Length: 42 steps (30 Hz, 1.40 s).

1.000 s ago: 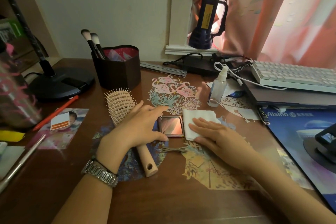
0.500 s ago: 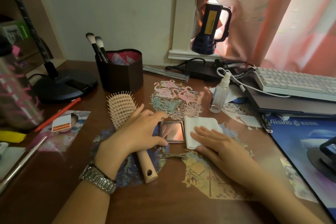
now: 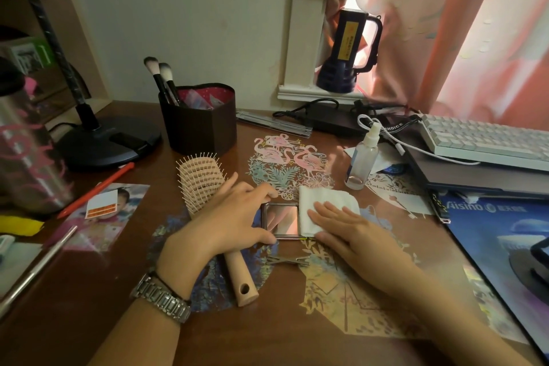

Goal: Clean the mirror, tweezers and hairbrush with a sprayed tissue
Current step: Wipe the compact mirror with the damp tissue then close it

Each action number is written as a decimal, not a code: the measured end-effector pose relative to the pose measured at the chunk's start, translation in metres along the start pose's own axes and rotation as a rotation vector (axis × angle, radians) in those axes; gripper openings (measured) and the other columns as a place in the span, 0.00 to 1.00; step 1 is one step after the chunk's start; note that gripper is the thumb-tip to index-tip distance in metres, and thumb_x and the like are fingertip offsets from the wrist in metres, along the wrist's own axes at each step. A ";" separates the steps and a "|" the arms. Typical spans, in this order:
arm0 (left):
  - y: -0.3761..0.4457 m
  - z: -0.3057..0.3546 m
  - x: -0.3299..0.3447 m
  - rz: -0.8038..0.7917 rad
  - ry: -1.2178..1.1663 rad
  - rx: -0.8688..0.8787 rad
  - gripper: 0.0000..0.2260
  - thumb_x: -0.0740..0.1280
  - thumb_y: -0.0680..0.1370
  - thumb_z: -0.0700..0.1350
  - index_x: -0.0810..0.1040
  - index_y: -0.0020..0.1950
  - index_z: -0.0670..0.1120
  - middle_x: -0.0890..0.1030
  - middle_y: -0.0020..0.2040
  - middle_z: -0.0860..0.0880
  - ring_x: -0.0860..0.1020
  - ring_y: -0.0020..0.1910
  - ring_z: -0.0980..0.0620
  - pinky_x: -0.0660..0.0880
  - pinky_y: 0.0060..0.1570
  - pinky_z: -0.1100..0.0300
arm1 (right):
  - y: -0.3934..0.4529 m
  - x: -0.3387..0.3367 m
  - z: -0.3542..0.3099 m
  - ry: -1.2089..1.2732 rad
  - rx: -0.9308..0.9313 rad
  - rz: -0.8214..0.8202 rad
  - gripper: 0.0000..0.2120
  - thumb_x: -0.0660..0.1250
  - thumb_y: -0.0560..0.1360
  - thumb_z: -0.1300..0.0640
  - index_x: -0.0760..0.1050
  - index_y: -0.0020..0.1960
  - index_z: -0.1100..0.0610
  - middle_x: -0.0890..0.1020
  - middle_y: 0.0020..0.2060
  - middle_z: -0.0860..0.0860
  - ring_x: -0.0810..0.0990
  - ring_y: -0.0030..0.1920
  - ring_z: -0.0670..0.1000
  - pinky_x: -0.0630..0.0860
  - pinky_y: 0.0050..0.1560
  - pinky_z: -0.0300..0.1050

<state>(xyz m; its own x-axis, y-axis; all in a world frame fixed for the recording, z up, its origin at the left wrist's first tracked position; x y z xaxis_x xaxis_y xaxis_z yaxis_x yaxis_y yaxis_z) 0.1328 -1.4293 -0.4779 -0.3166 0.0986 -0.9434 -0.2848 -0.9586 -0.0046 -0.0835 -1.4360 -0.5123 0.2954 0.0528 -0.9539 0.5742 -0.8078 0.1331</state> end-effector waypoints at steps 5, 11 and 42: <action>-0.001 0.006 -0.003 0.010 0.017 0.033 0.31 0.70 0.71 0.57 0.61 0.69 0.54 0.67 0.70 0.52 0.53 0.72 0.53 0.40 0.69 0.60 | -0.019 0.002 -0.003 0.018 -0.036 -0.018 0.23 0.47 0.77 0.38 0.61 0.71 0.40 0.60 0.71 0.37 0.54 0.72 0.35 0.44 0.70 0.28; 0.002 -0.001 0.001 0.031 0.006 0.039 0.30 0.71 0.68 0.58 0.63 0.66 0.56 0.69 0.67 0.53 0.55 0.73 0.51 0.39 0.70 0.59 | -0.014 -0.004 -0.004 0.021 -0.027 -0.062 0.24 0.48 0.77 0.39 0.62 0.71 0.41 0.59 0.70 0.36 0.53 0.72 0.35 0.45 0.72 0.33; 0.009 -0.013 0.010 0.034 0.048 0.070 0.34 0.70 0.67 0.63 0.61 0.68 0.56 0.73 0.66 0.56 0.61 0.70 0.54 0.39 0.72 0.55 | -0.029 -0.006 0.000 -0.010 -0.028 -0.029 0.23 0.53 0.78 0.42 0.59 0.72 0.41 0.59 0.72 0.39 0.54 0.72 0.36 0.42 0.67 0.24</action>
<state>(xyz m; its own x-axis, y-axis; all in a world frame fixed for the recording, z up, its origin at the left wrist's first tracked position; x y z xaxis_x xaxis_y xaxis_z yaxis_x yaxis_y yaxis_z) 0.1386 -1.4405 -0.4917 -0.2841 0.0522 -0.9574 -0.3378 -0.9399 0.0490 -0.1025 -1.4129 -0.5102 0.2707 0.0696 -0.9601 0.6032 -0.7896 0.1128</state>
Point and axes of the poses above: each hand's wrist, its own y-axis towards the middle knuckle, its own x-axis out of the palm, z = x × y, the point moved 2 cm from there along y, towards the middle knuckle
